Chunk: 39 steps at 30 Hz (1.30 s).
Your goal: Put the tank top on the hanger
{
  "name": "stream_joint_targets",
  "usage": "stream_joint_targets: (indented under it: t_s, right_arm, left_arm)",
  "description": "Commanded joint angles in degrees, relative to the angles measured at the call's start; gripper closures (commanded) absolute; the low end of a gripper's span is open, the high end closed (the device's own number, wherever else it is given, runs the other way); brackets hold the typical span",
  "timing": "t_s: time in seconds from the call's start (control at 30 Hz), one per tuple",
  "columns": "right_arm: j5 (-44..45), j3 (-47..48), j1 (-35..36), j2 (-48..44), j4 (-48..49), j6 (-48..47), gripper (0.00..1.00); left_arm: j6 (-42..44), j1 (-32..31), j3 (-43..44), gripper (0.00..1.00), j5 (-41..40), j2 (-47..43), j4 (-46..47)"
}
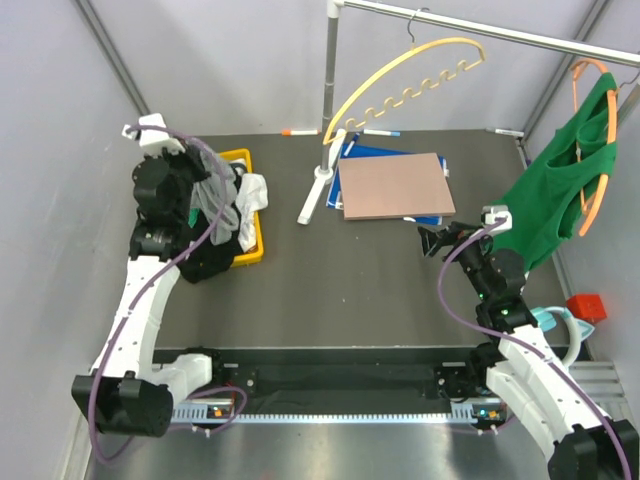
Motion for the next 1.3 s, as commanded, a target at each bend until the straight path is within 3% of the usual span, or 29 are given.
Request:
stream_joint_targets:
  t_s: [0.0, 0.13, 0.3, 0.73, 1.0, 1.13, 1.27]
  right_arm:
    - [-0.9, 2.5, 0.0, -0.7, 1.2, 0.6, 0.0]
    - [-1.0, 2.6, 0.0, -0.5, 1.0, 0.6, 0.0]
    - [-1.3, 2.9, 0.0, -0.5, 0.3, 0.5, 0.0]
    - [-1.5, 3.4, 0.0, -0.9, -1.0, 0.3, 0.0]
    - [-1.6, 3.5, 0.0, -0.9, -1.3, 0.2, 0.0]
    - [-2.1, 3.6, 0.0, -1.4, -1.8, 0.4, 0.01]
    - [-2.7, 3.5, 0.0, -1.7, -1.8, 0.5, 0.0]
  left_arm:
    - [0.1, -0.6, 11.3, 1.0, 4.8, 0.7, 3.3]
    - [0.4, -1.9, 18.3, 1.0, 10.2, 2.8, 2.1]
    - [3.6, -7.8, 24.6, 1.0, 11.7, 4.7, 0.8]
    - [6.3, -22.9, 29.5, 1.0, 20.9, 6.5, -5.7]
    - [0.8, -25.0, 32.3, 1.0, 37.1, 10.7, -5.5]
    - [-2.6, -25.3, 26.2, 1.0, 39.9, 11.0, -2.7]
    - [-4.3, -25.3, 8.6, 1.0, 35.8, 7.8, 3.8]
